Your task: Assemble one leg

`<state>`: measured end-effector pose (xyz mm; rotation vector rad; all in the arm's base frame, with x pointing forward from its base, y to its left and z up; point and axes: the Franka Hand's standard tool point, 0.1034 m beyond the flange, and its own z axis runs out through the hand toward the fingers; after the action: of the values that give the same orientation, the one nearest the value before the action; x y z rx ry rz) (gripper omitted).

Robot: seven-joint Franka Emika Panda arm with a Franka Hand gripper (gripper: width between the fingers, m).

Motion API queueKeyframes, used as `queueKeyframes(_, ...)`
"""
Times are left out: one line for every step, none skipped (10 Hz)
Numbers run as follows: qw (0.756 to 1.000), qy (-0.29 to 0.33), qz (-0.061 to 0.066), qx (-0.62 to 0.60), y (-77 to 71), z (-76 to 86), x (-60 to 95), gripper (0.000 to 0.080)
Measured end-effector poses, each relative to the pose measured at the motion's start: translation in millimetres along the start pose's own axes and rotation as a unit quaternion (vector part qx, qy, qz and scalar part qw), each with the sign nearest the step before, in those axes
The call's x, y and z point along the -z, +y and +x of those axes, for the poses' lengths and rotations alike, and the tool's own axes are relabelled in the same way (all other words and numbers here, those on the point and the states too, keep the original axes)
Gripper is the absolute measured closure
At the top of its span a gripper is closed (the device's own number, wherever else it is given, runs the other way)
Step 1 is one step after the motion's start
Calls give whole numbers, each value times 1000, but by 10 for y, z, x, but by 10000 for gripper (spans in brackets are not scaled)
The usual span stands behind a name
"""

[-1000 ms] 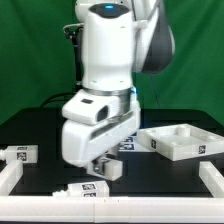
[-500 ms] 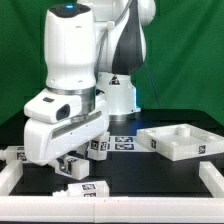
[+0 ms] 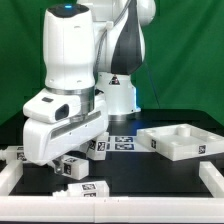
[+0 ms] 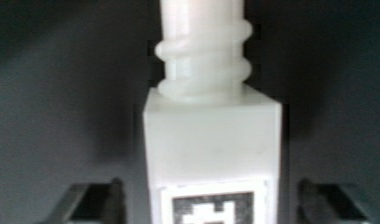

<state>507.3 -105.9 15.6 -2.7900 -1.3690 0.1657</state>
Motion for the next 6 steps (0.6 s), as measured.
queueKeyframes(1000, 0, -3, -13, -25, 164, 112, 184)
queueKeyframes(1000, 0, -7, -17, -45, 262, 194, 184)
queueKeyframes(1000, -2, -6, -31, -99, 340, 262, 157)
queueKeyframes(999, -4, -4, -45, -171, 412, 310, 157)
queueKeyframes(998, -6, -3, -62, -273, 523, 373, 151)
queueKeyframes(997, -6, -4, -70, -471, 640, 416, 150)
